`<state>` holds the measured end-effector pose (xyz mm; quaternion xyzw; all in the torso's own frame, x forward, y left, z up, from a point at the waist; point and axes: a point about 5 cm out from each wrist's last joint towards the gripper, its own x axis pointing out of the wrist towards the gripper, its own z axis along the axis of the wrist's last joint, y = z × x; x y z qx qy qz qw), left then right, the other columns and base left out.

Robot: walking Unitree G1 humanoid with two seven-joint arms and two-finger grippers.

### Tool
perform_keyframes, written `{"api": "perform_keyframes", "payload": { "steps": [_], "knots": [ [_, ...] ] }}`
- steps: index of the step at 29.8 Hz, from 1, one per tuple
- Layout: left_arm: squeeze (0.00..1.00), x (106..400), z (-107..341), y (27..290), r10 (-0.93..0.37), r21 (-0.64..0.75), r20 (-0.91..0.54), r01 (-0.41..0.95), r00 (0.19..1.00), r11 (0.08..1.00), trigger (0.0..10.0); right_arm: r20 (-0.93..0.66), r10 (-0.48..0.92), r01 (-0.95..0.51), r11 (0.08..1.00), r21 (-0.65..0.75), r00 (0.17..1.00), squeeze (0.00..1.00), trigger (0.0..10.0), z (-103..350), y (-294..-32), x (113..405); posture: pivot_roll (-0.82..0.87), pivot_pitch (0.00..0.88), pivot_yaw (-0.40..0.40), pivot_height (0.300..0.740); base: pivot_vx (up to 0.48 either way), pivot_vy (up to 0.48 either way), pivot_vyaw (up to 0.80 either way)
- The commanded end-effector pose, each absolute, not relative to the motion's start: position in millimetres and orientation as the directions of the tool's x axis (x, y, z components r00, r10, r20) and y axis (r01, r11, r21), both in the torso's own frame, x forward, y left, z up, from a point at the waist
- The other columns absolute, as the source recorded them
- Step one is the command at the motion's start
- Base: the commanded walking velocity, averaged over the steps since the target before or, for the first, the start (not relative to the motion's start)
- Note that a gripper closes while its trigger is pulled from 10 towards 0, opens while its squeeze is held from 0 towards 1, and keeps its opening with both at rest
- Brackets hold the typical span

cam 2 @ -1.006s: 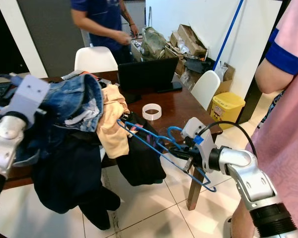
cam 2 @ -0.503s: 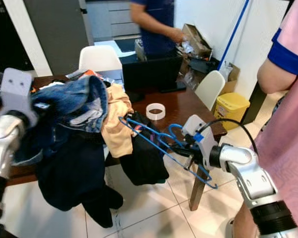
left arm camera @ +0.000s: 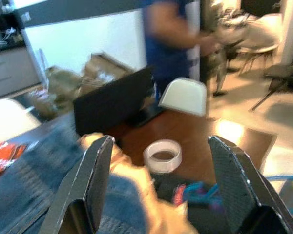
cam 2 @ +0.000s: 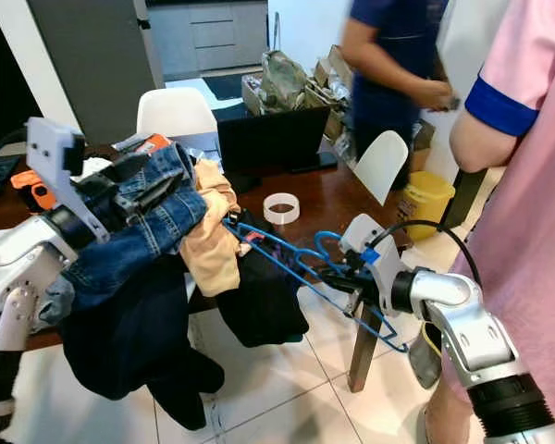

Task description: Hang hanger

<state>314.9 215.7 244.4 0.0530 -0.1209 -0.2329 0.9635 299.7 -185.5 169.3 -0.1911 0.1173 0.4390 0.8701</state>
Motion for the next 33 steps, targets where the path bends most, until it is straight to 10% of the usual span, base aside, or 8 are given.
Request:
{"api": "perform_keyframes", "payload": {
  "steps": [1,12,33],
  "knots": [
    [0.00,315,237,219,-0.455,0.179,0.165,0.427,0.875,0.886,10.0,-0.381,0.716,-0.810,0.536,-0.237,0.585,0.00,10.0,170,-186,301,-0.03,0.000,0.012,0.740,0.000,0.000,0.00],
    [0.00,278,218,167,-0.730,0.067,0.123,0.728,0.673,0.682,10.0,-0.559,0.554,-0.762,0.599,-0.247,0.617,0.00,10.0,146,-214,302,-0.03,0.000,0.008,0.740,-0.228,0.000,0.00],
    [0.00,283,207,166,-0.709,0.025,0.097,0.710,0.699,0.703,10.0,-0.685,0.390,-0.694,0.680,-0.237,0.616,0.00,10.0,127,-248,296,-0.04,0.000,0.018,0.740,-0.319,0.000,0.00]
  ]
}}
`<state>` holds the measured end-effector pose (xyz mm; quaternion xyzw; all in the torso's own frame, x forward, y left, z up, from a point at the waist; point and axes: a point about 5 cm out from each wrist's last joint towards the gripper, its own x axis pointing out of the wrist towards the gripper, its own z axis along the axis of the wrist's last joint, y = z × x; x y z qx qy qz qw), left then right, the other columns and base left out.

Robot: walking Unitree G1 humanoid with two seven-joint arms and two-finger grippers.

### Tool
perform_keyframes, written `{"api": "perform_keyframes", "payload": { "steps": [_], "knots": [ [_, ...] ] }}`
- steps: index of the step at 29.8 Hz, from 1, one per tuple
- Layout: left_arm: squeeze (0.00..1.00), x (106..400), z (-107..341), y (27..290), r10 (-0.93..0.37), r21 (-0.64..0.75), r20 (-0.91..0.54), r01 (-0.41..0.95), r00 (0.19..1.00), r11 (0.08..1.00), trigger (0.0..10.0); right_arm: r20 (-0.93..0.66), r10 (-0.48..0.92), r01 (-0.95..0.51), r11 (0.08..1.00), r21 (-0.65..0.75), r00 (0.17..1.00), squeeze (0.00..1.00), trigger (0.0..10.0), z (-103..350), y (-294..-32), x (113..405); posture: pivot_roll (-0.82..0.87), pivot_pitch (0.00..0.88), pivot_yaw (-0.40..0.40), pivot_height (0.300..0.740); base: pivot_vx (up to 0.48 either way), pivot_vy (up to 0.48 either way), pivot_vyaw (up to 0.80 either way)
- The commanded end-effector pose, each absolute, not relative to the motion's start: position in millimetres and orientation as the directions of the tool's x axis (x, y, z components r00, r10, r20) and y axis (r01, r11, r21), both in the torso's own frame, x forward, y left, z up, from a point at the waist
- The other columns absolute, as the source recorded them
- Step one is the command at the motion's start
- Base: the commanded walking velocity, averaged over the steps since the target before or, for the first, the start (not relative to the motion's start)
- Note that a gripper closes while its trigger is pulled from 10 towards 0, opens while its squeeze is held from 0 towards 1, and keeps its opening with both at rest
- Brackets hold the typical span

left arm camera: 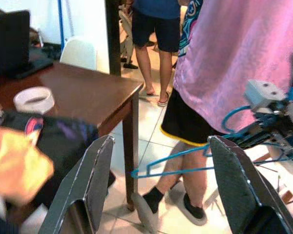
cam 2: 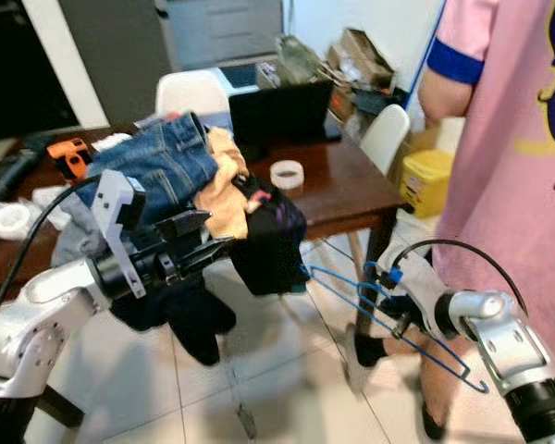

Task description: Hang hanger

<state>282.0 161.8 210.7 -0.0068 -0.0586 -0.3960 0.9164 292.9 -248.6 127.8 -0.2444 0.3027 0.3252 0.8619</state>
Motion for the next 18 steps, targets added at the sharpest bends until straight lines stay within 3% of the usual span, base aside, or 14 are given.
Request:
{"api": "perform_keyframes", "payload": {
  "steps": [1,5,9,13,16,18],
  "knots": [
    [0.00,283,207,166,-0.709,0.025,0.097,0.710,0.699,0.703,10.0,-0.685,0.390,-0.694,0.680,-0.237,0.616,0.00,10.0,127,-248,296,-0.04,0.000,0.018,0.740,-0.285,0.000,0.00],
    [0.00,285,193,173,-0.682,-0.013,0.070,0.684,0.728,0.730,10.0,-0.712,0.309,-0.625,0.746,-0.230,0.631,0.00,10.0,115,-260,297,-0.04,0.000,0.014,0.740,-0.268,0.000,0.00],
    [0.00,288,183,178,-0.651,-0.040,0.054,0.653,0.757,0.756,10.0,-0.724,0.267,-0.579,0.785,-0.220,0.636,0.00,10.0,109,-264,297,-0.04,0.000,0.013,0.740,0.000,0.000,0.00],
    [0.00,301,165,190,-0.534,-0.095,0.013,0.532,0.846,0.841,10.0,-0.732,0.230,-0.532,0.821,-0.208,0.641,0.00,10.0,99,-266,298,-0.03,0.000,0.008,0.740,0.000,0.000,-0.62],
    [0.00,315,122,208,-0.331,-0.134,-0.122,0.315,0.936,0.940,10.0,-0.744,0.162,-0.442,0.875,-0.194,0.648,0.00,10.0,87,-271,299,-0.04,0.000,0.009,0.740,0.000,0.000,-0.79],
    [0.00,315,122,208,-0.331,-0.134,-0.122,0.315,0.936,0.940,10.0,-0.744,0.162,-0.442,0.875,-0.194,0.648,0.00,10.0,87,-271,299,-0.04,0.000,0.009,0.740,0.000,0.000,-0.79]
  ]
}}
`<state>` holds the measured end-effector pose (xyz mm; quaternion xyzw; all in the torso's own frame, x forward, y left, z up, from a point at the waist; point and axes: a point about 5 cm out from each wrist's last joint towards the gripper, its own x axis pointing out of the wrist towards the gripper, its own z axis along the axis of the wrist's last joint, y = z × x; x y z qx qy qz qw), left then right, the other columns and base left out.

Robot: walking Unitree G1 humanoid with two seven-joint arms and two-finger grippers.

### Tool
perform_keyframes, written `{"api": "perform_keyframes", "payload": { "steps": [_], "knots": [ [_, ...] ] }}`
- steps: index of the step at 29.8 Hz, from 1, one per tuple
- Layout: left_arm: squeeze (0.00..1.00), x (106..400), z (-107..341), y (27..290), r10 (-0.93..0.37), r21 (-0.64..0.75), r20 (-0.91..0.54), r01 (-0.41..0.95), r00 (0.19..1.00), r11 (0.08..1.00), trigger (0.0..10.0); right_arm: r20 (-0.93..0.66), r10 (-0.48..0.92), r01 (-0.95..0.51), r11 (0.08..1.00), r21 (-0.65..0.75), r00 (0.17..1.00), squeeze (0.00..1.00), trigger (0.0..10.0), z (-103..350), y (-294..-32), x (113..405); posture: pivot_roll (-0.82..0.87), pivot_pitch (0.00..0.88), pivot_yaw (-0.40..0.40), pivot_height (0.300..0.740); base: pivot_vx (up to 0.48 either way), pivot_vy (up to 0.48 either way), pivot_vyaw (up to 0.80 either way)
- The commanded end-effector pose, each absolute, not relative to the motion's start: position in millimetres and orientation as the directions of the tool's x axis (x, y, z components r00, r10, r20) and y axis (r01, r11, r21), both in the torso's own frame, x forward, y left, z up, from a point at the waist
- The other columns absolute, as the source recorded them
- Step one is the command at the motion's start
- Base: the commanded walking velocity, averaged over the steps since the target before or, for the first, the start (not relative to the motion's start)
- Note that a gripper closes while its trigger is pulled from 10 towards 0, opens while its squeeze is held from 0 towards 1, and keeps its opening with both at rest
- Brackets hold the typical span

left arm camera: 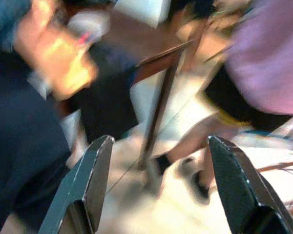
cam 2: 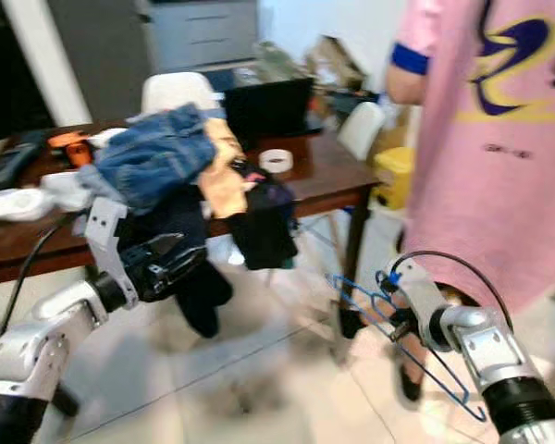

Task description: Hang hanger

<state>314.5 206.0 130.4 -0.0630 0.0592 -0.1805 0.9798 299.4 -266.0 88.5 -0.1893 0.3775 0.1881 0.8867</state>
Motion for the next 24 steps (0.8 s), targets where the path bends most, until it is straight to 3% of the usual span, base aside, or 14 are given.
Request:
{"api": "perform_keyframes", "payload": {
  "steps": [1,5,13,19,20,24],
  "knots": [
    [0.00,315,109,210,-0.293,-0.125,-0.167,0.275,0.941,0.953,10.0,-0.749,0.143,-0.420,0.887,-0.193,0.647,0.00,10.0,85,-272,299,-0.04,0.000,0.009,0.740,0.000,0.000,-0.79],
    [0.00,308,63,218,-0.172,-0.106,-0.347,0.144,0.922,0.984,10.0,-0.781,0.046,-0.350,0.909,-0.226,0.623,0.00,10.0,76,-285,295,-0.04,0.000,0.013,0.740,0.000,0.000,-0.79],
    [0.00,301,29,215,-0.111,-0.130,-0.464,0.056,0.879,0.990,10.0,-0.765,0.029,-0.304,0.927,-0.220,0.643,0.00,10.0,73,-285,298,-0.05,0.000,0.018,0.740,0.000,0.000,-0.79],
    [0.00,291,7,210,-0.085,-0.059,-0.546,0.063,0.834,0.996,10.0,-0.719,0.072,-0.299,0.934,-0.194,0.691,0.00,10.0,78,-278,305,-0.05,0.000,0.023,0.740,0.000,0.000,0.00],
    [0.00,280,-7,211,-0.052,0.035,-0.613,0.093,0.788,0.995,10.0,-0.684,0.136,-0.336,0.927,-0.167,0.717,0.00,10.0,81,-271,308,-0.05,0.000,0.027,0.740,0.000,0.000,0.00],
    [0.00,259,-29,214,0.006,0.114,-0.710,0.106,0.704,0.988,10.0,-0.644,0.227,-0.427,0.888,-0.171,0.731,0.00,10.0,85,-262,313,-0.06,0.000,0.033,0.740,0.000,0.000,0.00]
  ]
}}
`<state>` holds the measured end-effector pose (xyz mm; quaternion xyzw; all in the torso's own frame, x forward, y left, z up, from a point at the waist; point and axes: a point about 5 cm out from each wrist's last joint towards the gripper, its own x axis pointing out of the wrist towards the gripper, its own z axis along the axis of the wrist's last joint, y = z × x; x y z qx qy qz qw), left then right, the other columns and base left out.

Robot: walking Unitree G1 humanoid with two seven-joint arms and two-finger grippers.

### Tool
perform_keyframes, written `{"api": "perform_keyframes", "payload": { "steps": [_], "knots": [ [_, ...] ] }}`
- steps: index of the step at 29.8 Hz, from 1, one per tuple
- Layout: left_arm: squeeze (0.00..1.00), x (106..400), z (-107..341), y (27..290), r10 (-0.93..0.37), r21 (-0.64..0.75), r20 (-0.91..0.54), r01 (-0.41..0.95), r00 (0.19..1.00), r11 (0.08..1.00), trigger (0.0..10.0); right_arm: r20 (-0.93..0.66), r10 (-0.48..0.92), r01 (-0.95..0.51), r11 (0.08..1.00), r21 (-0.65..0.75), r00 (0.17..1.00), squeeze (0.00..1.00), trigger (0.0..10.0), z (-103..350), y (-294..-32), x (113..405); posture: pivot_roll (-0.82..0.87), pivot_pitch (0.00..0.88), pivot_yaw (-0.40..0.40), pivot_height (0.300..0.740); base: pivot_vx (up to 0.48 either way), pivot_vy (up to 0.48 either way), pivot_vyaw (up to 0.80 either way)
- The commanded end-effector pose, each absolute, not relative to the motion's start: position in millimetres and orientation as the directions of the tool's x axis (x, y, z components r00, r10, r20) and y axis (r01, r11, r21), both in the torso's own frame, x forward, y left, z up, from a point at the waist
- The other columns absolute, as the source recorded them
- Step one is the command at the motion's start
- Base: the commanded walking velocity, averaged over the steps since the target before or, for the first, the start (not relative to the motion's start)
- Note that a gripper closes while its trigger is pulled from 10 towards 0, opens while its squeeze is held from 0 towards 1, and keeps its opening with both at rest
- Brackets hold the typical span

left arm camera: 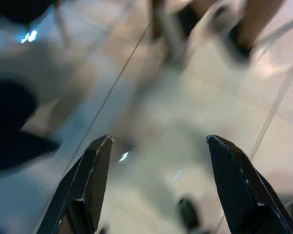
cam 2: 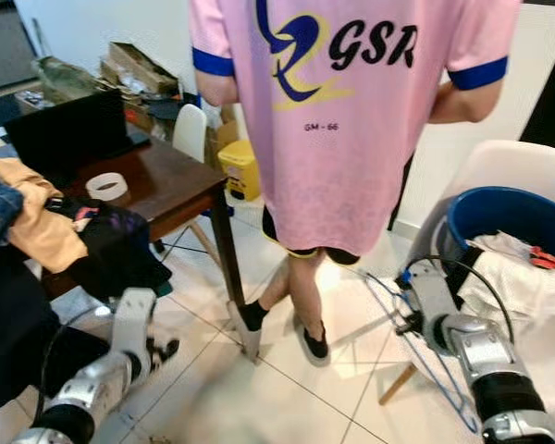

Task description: Hang hanger

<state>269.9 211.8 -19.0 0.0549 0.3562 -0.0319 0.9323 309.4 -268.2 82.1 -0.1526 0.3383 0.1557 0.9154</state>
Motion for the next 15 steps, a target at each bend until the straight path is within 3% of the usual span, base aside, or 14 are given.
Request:
{"api": "perform_keyframes", "payload": {
  "steps": [1,8,11,15],
  "knots": [
    [0.00,259,-29,214,0.006,0.114,-0.710,0.106,0.704,0.988,10.0,-0.644,0.227,-0.427,0.888,-0.171,0.731,0.00,10.0,85,-262,313,-0.06,0.000,0.033,0.740,0.000,0.000,0.00],
    [0.00,238,-49,209,0.032,0.116,-0.776,0.093,0.630,0.989,10.0,-0.600,0.254,-0.433,0.885,-0.173,0.759,0.00,10.0,86,-245,329,-0.05,0.000,0.026,0.740,0.000,0.000,0.00],
    [0.00,229,-57,198,0.025,0.174,-0.788,0.183,0.616,0.968,10.0,-0.621,0.158,-0.365,0.905,-0.221,0.767,0.00,10.0,79,-232,343,-0.03,0.000,0.009,0.740,0.000,0.000,0.00],
    [0.00,225,-61,191,0.023,0.178,-0.794,0.196,0.608,0.964,10.0,-0.637,0.104,-0.327,0.913,-0.243,0.764,0.00,10.0,77,-230,345,-0.02,0.000,0.007,0.740,0.000,0.000,0.00]
  ]
}}
